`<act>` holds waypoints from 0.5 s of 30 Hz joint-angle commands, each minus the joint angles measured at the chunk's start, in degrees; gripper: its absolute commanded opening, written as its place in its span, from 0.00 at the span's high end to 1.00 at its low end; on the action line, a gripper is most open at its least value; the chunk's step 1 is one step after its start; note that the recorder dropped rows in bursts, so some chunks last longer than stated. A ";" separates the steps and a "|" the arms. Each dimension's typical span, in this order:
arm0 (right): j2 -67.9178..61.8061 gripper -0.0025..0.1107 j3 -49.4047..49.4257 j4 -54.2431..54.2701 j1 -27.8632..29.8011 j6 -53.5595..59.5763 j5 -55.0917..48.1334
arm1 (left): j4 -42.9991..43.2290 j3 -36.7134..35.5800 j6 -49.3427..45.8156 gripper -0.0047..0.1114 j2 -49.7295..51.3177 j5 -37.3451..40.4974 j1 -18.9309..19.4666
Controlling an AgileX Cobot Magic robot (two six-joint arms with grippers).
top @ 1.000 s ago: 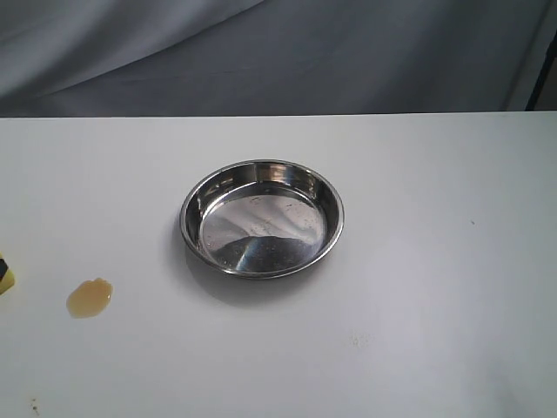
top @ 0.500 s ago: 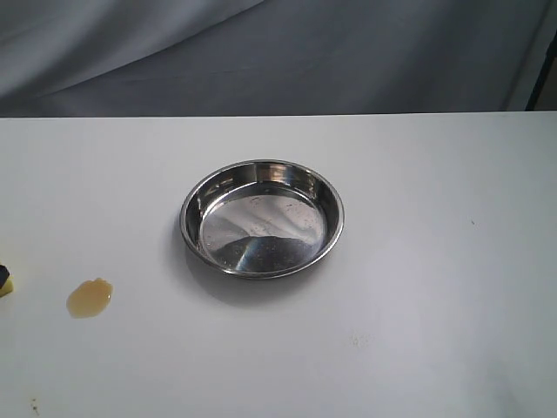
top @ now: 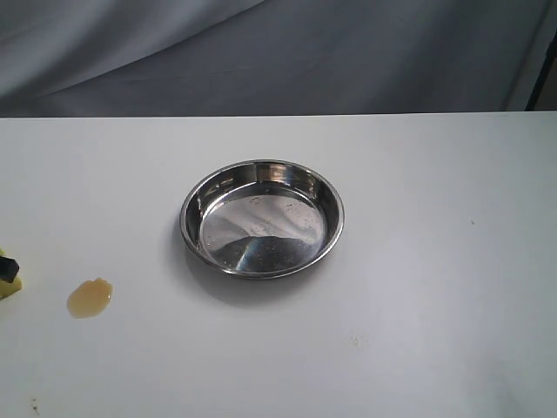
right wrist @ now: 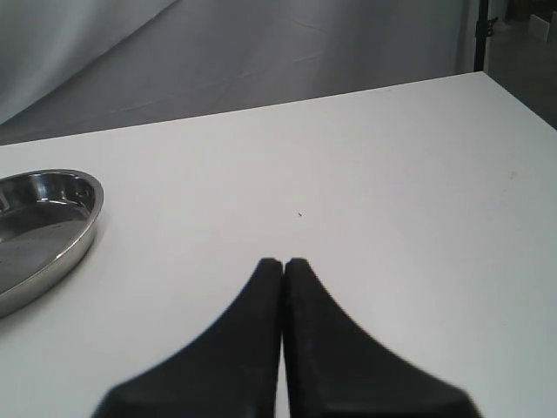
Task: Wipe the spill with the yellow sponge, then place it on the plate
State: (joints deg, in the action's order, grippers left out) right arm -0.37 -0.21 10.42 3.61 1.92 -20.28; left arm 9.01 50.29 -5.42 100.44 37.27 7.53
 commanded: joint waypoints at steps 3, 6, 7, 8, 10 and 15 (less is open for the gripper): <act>0.37 0.98 0.21 0.24 0.29 0.13 -0.01 | -2.95 0.05 -2.10 0.96 -3.19 1.29 -7.65; 0.37 0.98 0.21 0.24 0.29 0.13 -0.01 | -2.95 0.05 -2.23 0.96 -4.41 2.06 -13.16; 0.37 0.98 0.21 0.24 0.29 0.13 -0.01 | -2.95 0.05 -2.23 0.96 -4.55 2.38 -14.70; 0.37 0.98 0.21 0.24 0.29 0.13 -0.01 | -2.95 0.05 -2.23 0.96 -4.80 2.82 -16.63; 0.37 0.98 0.21 0.24 0.29 0.13 -0.01 | -2.95 0.05 -2.23 0.96 -5.16 3.78 -19.90; 0.37 0.98 0.21 0.24 0.29 0.13 -0.01 | -5.78 0.05 -2.01 0.96 -5.16 4.26 -25.85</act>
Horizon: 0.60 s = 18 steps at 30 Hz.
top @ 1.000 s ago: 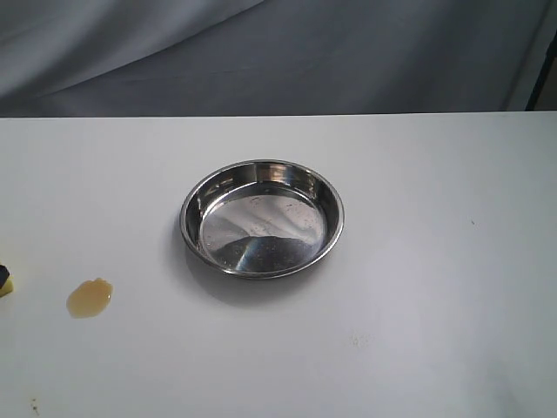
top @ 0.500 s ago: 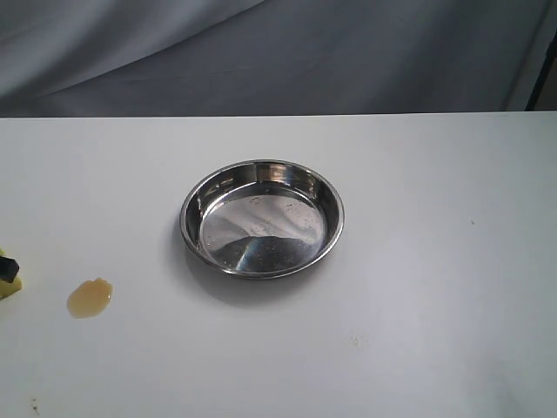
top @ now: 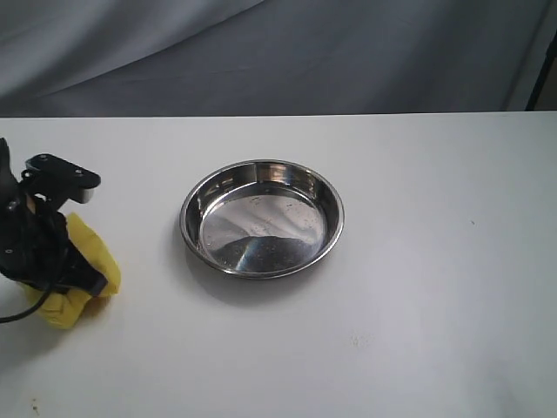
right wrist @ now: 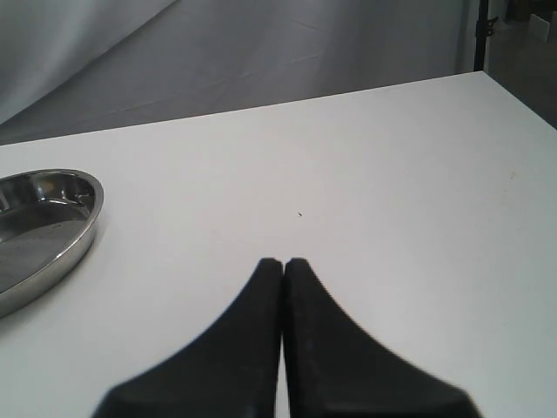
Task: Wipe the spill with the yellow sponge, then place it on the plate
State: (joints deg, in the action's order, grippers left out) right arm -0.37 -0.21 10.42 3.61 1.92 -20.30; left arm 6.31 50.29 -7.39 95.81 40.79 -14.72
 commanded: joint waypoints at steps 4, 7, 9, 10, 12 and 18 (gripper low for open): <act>0.37 0.98 0.21 0.24 0.29 0.13 0.01 | -5.94 0.05 -0.42 0.96 -0.53 1.18 -5.70; 0.37 0.98 0.21 0.24 0.29 0.13 0.01 | -3.37 0.05 -0.42 0.96 -0.53 1.18 -5.90; 0.37 0.98 0.21 0.24 0.29 0.13 0.01 | -1.02 -0.07 -0.42 0.96 -0.53 1.62 -5.90; 0.37 0.98 0.21 0.24 0.29 0.13 0.01 | -1.02 -0.07 -0.42 0.96 -0.53 1.62 -5.90; 0.37 0.98 0.21 0.24 0.29 0.13 0.01 | -0.72 -0.07 -0.42 0.96 -0.29 0.83 -5.90; 0.37 0.98 0.21 0.24 0.29 0.13 0.01 | 0.74 -0.07 -0.42 0.96 3.29 1.56 -5.90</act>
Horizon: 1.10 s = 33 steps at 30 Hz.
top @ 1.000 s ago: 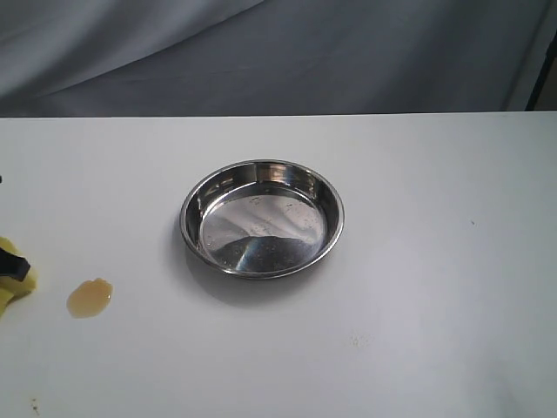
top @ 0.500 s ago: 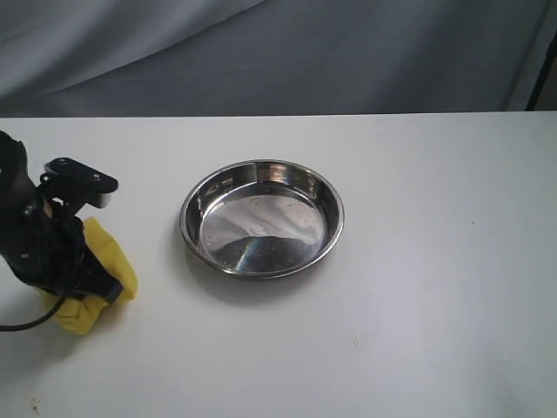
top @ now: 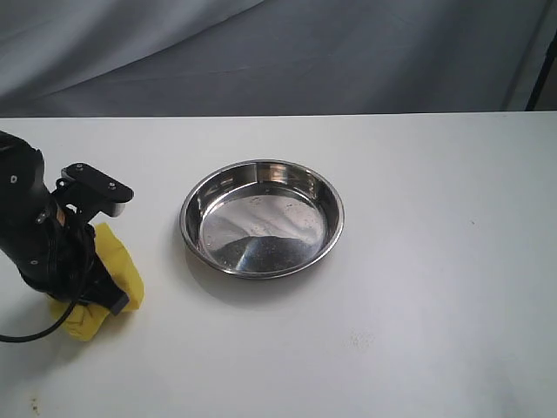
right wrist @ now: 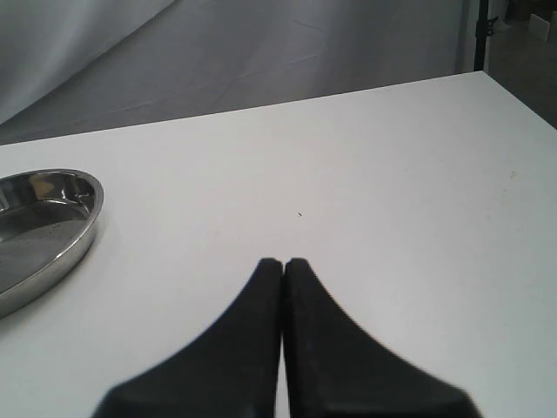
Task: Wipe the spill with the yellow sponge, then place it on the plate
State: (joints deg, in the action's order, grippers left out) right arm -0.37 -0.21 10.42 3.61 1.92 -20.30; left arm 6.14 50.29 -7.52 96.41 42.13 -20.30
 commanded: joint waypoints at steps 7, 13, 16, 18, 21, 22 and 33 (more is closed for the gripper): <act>0.37 0.98 0.21 0.24 0.29 0.13 0.01 | 3.07 -0.07 12.66 0.96 6.92 -0.38 0.25; 0.37 0.98 0.21 0.24 0.29 0.13 0.01 | 2.96 -0.18 14.81 0.96 6.98 2.98 5.75; 0.37 0.98 0.21 0.24 0.29 0.13 0.01 | 1.91 -2.14 12.86 0.96 6.98 2.68 6.18; 0.37 0.98 0.21 0.24 0.29 0.13 0.01 | -1.06 -2.99 10.67 0.96 6.98 2.31 6.07; 0.37 0.98 0.21 0.24 0.29 0.13 0.01 | -7.35 -3.62 4.79 0.96 6.98 2.04 6.07; 0.37 0.98 0.21 0.24 0.29 0.13 0.01 | -9.59 -3.62 2.39 0.96 6.98 2.04 6.07; 0.37 0.98 0.21 0.24 0.29 0.13 0.01 | -13.18 -3.62 -5.08 0.96 6.86 2.43 0.98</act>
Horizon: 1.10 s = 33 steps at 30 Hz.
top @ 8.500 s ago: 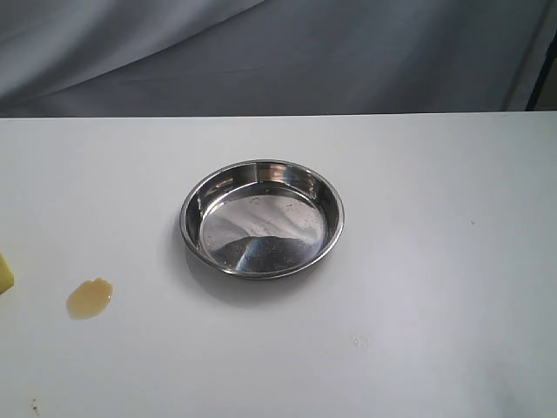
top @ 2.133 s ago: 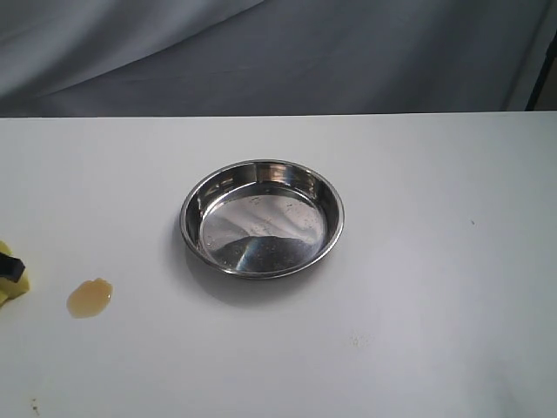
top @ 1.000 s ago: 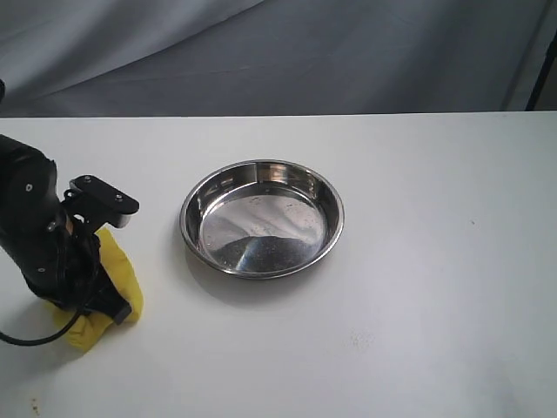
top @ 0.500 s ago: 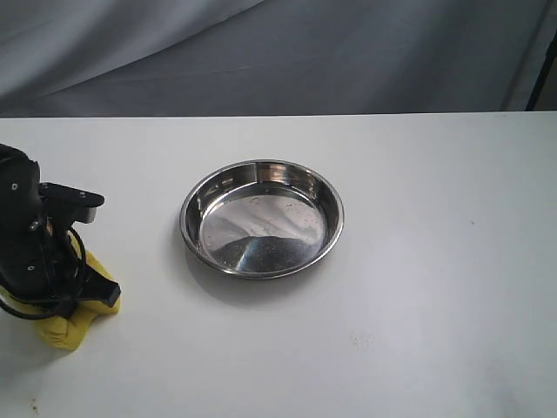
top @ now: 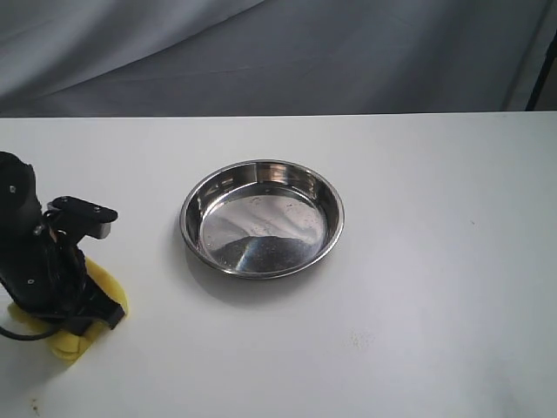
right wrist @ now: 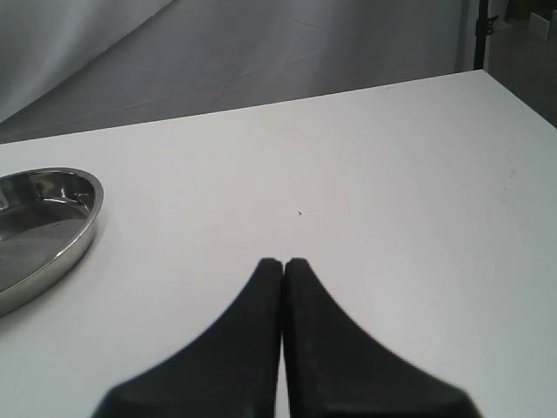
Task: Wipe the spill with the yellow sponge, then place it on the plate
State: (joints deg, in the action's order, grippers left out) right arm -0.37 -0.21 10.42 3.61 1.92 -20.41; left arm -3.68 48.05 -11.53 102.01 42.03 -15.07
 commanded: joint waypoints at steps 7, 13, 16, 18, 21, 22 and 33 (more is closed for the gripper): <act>0.37 0.98 0.21 0.24 0.29 0.13 0.12 | -1.72 -1.38 -0.51 0.96 -1.13 0.88 -16.23; 0.37 0.98 0.21 0.24 0.29 0.13 0.12 | -1.72 -1.38 2.43 0.96 -3.48 2.53 -23.31; 0.37 0.98 0.21 0.24 0.29 0.13 0.12 | -1.72 -1.38 5.22 0.96 -5.44 3.46 -25.17; 0.37 0.98 0.21 0.24 0.29 0.13 0.12 | -1.72 -1.38 6.90 0.96 -6.07 3.77 -25.17; 0.37 0.98 0.21 0.24 0.29 0.13 0.12 | 1.50 -1.38 11.53 0.96 -6.50 4.47 -23.76; 0.37 0.98 0.21 0.24 0.29 0.13 0.12 | 2.98 -1.38 13.35 0.96 -6.50 4.47 -22.88; 0.37 0.98 0.21 0.24 0.29 0.13 0.12 | 6.48 -1.38 15.40 0.96 -6.50 1.70 -3.28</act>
State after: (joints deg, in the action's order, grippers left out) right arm -0.37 -0.21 10.42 3.61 1.92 -20.41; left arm 1.30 47.03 3.52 95.99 45.27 -23.36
